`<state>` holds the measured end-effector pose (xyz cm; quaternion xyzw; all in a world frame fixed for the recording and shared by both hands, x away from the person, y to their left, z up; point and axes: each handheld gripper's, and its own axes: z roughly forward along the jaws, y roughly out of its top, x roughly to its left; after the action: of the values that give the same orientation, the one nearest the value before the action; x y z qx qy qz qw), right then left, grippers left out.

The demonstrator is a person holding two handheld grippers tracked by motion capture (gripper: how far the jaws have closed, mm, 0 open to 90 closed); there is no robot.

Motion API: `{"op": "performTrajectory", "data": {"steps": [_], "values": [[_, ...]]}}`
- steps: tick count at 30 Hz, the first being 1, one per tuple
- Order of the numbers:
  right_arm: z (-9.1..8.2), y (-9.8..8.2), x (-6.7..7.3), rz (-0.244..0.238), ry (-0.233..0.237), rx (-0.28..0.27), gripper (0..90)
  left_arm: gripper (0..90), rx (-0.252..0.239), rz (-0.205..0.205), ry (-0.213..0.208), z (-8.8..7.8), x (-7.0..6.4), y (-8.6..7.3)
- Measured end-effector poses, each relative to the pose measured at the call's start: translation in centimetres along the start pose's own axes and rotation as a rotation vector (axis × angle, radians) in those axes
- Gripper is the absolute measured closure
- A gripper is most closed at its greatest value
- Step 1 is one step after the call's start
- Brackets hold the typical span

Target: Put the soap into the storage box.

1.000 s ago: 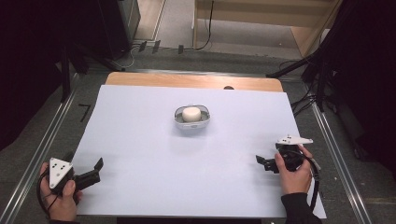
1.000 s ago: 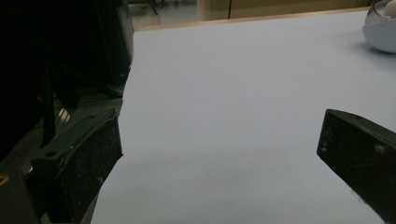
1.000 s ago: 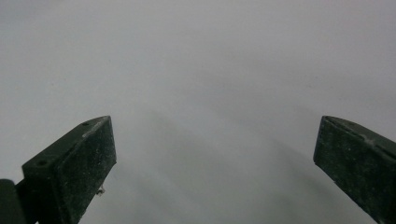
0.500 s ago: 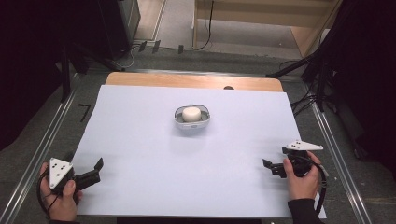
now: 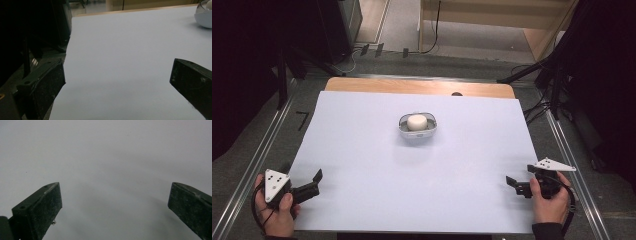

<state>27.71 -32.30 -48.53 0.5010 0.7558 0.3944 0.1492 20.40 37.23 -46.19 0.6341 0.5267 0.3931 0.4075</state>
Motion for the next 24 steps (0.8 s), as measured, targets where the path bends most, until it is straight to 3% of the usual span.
{"op": "performTrajectory", "data": {"steps": [24], "values": [[-2.6, -2.6, -0.7, 0.022, 0.001, -0.049, 0.0, 0.2, -0.002, -0.001, 0.001, 0.0, 0.0, 0.0]]}}
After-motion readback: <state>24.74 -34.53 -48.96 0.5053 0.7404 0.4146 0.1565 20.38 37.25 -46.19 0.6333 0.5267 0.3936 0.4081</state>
